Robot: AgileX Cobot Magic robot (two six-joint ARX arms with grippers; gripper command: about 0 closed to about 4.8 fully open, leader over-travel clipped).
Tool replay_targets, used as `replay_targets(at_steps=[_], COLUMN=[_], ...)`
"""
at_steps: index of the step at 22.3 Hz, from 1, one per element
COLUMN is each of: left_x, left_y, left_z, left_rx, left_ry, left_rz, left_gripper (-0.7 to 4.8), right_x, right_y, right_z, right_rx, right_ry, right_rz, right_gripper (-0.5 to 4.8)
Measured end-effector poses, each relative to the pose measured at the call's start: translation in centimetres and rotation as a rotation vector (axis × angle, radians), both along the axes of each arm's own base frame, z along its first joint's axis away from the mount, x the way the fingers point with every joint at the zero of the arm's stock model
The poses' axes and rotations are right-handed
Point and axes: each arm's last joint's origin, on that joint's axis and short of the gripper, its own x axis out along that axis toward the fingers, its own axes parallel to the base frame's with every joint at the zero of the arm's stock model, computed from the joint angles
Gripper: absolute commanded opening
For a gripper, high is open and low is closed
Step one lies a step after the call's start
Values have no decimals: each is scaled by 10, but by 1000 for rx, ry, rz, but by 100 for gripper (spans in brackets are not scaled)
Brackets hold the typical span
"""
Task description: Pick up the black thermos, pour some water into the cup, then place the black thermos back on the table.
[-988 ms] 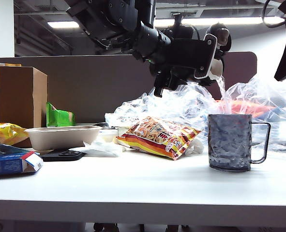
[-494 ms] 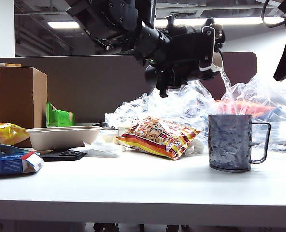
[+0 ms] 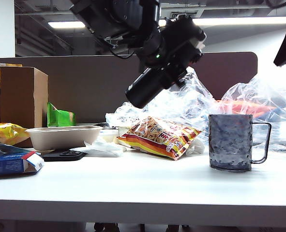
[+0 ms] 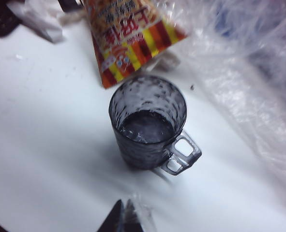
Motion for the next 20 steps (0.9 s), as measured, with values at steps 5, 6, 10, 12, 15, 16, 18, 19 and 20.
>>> replay_targets(at_steps=[5, 6, 10, 12, 15, 16, 18, 19, 20], left_x=[-33, -41, -60, -72, -87, -92, -97, -98, -99], left_y=[9, 17, 43, 52, 66, 70, 81, 85, 94], left_z=[42, 55, 79, 85, 84, 78, 63, 58, 43], left_rx=[-245, -317, -422, -418, -448, -457, -479, -486, -515], left_ry=[197, 254, 415, 468, 528, 538, 565, 577, 598], left_rz=[-3, -2, 29, -17, -178, -205, -209, -198, -172], left_gripper=[-5, -6, -6, -5, -5, -6, -6, -6, -6], right_x=[-7, -8, -10, -9, -9, -9, -9, -9, -9], right_y=[-1, -1, 0, 0, 1, 1, 1, 1, 1], right_z=[7, 9, 11, 13, 14, 15, 15, 15, 15], right_rx=[31, 43, 93, 123, 148, 151, 151, 151, 152], right_ry=[-37, -43, -51, -56, -60, -61, -60, -60, -61], right_rz=[27, 39, 68, 66, 73, 75, 75, 75, 75], right_gripper=[-6, -6, -6, -6, -6, -6, -6, -6, -6])
